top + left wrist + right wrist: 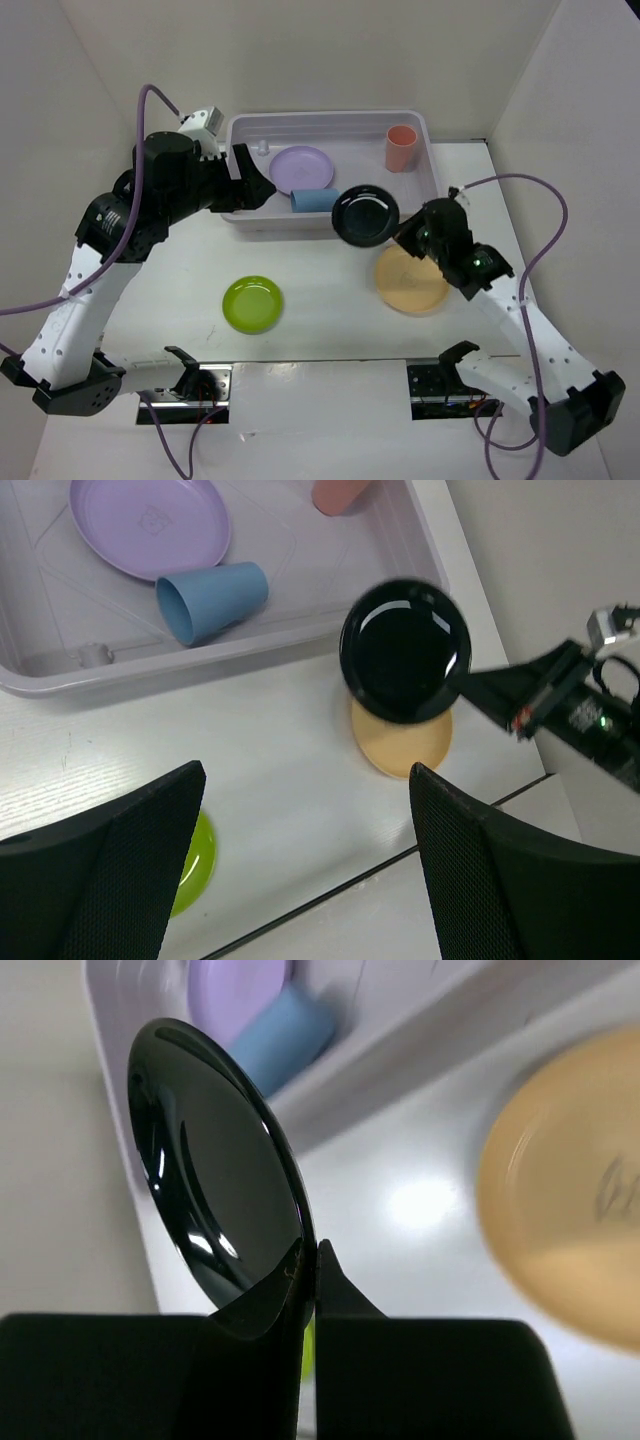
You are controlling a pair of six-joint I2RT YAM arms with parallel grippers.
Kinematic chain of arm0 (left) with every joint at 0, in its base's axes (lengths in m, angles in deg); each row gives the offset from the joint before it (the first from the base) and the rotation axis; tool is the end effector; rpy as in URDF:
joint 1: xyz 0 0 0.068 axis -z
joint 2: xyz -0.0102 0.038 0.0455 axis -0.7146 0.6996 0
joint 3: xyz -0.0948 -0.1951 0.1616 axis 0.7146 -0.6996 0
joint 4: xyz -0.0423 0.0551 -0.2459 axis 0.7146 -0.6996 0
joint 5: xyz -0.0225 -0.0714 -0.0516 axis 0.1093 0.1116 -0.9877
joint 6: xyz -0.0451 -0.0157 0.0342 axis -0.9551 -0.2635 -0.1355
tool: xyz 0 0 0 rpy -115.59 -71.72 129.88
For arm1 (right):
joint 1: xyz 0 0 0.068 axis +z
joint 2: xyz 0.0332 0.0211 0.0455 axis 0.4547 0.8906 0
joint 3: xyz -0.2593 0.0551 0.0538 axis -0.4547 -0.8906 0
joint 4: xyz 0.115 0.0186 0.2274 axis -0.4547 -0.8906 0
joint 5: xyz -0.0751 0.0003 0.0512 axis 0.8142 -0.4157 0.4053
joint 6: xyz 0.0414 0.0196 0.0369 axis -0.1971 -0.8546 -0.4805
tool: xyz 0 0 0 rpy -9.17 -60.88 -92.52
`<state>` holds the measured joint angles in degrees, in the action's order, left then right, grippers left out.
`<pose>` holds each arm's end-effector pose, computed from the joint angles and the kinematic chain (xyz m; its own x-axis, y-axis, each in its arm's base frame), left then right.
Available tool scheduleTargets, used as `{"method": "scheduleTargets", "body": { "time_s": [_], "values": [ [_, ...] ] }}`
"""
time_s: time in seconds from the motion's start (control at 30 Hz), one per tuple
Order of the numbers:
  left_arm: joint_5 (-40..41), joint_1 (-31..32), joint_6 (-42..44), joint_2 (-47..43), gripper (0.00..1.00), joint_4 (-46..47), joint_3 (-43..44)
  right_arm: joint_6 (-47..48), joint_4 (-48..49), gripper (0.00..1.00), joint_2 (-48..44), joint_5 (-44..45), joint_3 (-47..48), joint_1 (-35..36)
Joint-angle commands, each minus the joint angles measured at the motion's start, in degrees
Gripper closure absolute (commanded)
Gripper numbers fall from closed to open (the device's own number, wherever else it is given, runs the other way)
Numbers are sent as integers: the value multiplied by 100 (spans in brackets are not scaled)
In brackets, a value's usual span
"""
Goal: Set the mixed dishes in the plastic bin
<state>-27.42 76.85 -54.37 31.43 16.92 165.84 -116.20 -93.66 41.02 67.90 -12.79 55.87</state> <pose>0.1782 -0.1059 0.4986 -0.5061 -0.3341 -0.7951 0.2464 0.8275 -0.5046 0.1767 0.0892 0.3164 -0.5532 0.6582 -0.5107 0.2311 0.7102 0.6650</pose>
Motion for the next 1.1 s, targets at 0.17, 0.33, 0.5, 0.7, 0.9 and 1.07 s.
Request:
{"method": "scheduleTargets", "body": {
  "time_s": [0.17,0.33,0.5,0.7,0.9,1.07],
  "values": [
    [88,13,-38,-191,11,4,-116,1476,1383,100,1996,-548,997,-1493],
    [88,13,-38,-243,11,-101,-169,1635,1762,100,3139,-811,1604,-1809],
    [88,13,-91,-243,11,-101,-169,1688,1922,100,3974,-1136,2051,-2143],
    [88,13,-91,-243,11,-101,-169,1794,1931,100,4818,-1330,2606,-2319],
    [27,13,-91,-243,11,-40,-169,1846,1869,100,5582,-1330,3045,-2372],
    [27,13,-91,-243,11,-40,-222,1899,1807,100,6014,-1146,3414,-2267]
  ]
}}
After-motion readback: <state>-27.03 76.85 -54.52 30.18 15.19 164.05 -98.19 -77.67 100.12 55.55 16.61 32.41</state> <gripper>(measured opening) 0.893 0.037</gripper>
